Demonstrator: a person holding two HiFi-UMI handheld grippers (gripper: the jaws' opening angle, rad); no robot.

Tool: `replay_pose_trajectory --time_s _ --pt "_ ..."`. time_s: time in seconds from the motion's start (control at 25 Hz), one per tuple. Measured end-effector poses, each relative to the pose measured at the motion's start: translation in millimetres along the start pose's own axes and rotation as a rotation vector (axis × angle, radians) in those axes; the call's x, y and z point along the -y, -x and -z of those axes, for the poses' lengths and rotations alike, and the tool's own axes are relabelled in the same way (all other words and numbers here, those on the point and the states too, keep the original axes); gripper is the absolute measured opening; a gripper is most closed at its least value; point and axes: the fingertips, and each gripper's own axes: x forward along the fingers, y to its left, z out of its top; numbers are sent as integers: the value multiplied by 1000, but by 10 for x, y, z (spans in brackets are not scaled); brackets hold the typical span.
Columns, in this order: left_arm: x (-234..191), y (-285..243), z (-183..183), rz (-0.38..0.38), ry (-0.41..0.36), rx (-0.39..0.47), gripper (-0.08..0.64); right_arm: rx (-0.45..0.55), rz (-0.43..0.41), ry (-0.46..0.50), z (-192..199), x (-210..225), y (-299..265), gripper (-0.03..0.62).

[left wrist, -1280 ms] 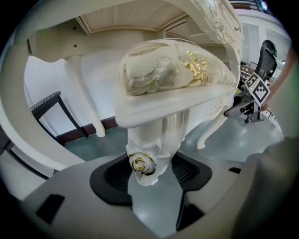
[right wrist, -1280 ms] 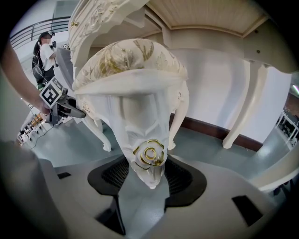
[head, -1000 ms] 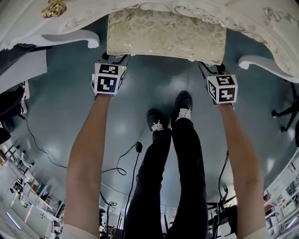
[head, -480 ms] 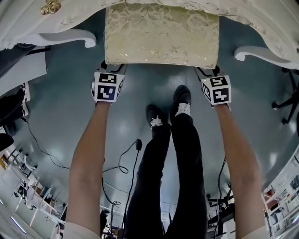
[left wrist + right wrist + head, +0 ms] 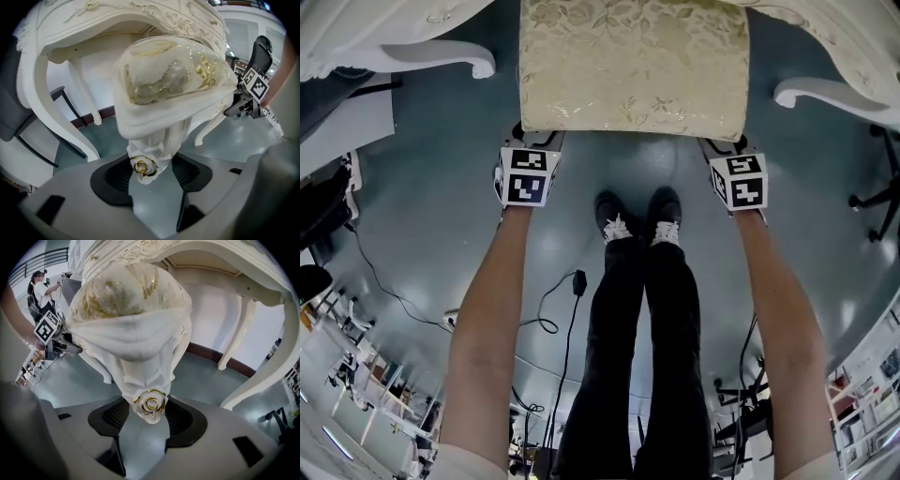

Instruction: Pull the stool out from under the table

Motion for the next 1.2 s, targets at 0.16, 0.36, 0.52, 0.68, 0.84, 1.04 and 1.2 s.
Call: replay_pose_trajectory --time_s 0.16,0.36,0.52,0.68,0.84,1.04,1.2 --pt "89 82 121 -1 6 -1 268 -12 9 -9 141 -93 70 270" --pt "233 187 216 -15 17 15 268 6 14 -7 267 -119 179 268" --pt "376 276 354 -36 46 21 268 12 10 -1 383 -140 228 267" --pt "683 427 617 -38 53 28 268 3 16 5 738 -247 407 264" --pt "882 591 849 -35 45 23 268 -1 6 1 1030 -412 549 264" --pt "942 628 918 -24 38 19 268 -12 14 -9 1135 -469 608 264" --pt "960 673 964 -16 34 -3 268 -33 12 -16 1193 -527 640 264"
